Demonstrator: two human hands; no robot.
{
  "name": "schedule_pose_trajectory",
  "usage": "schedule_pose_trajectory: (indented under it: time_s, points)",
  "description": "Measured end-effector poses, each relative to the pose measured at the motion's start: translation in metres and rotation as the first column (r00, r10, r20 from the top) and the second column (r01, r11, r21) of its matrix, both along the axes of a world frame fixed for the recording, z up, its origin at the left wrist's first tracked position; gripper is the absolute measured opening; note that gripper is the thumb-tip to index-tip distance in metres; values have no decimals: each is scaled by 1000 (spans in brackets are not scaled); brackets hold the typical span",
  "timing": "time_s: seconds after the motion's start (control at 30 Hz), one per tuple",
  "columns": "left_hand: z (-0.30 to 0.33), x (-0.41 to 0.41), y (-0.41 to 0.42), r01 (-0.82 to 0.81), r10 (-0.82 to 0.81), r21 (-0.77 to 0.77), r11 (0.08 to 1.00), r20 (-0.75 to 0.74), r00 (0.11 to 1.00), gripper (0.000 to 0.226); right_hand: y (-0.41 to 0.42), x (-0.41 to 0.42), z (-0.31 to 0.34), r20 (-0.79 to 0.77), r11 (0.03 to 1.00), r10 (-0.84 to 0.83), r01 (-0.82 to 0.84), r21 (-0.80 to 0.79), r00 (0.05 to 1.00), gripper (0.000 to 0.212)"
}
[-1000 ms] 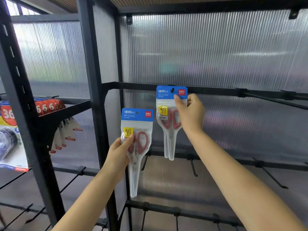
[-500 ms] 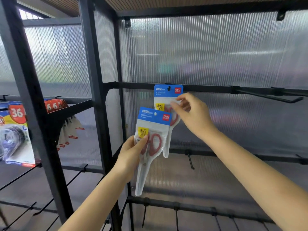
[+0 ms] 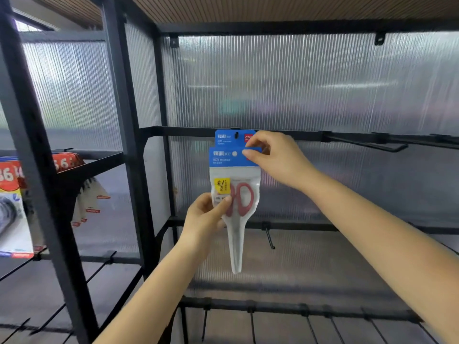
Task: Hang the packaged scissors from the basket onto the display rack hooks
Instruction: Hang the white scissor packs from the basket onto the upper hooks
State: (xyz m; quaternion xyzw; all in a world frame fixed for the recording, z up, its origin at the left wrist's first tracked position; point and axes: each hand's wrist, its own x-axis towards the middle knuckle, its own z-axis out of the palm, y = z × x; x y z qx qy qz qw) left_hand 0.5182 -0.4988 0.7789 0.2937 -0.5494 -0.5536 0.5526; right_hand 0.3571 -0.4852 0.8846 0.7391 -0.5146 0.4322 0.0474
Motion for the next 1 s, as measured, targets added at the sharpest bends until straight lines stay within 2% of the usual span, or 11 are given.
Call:
schedule_pose_trajectory:
  time_s: [0.1,0.27,0.53,0.77,1.0]
  points:
    - [11,1,-2,-23,22,-17,1000,-39,999,6,-2,5,11,13,999,-22,23,-36,1000,13]
    - [22,6,-10,-87,86,-64,994,-11,996,4,-12,8,21,89,997,-57,60,-40,994,12]
    - [23,1,-16,-86,86,-35,996,4,996,13,-23,3,21,173,996,-85,89,-13,981,6]
    - [25,-4,-25,-69,69,-37,997,4,998,8,-28,-1,22,141,992,-120,125,-23,983,12]
    - [21,-9,-50,-194,195,-21,981,58,979,5,-49,-1,12,78,977,-200,205,-59,977,15]
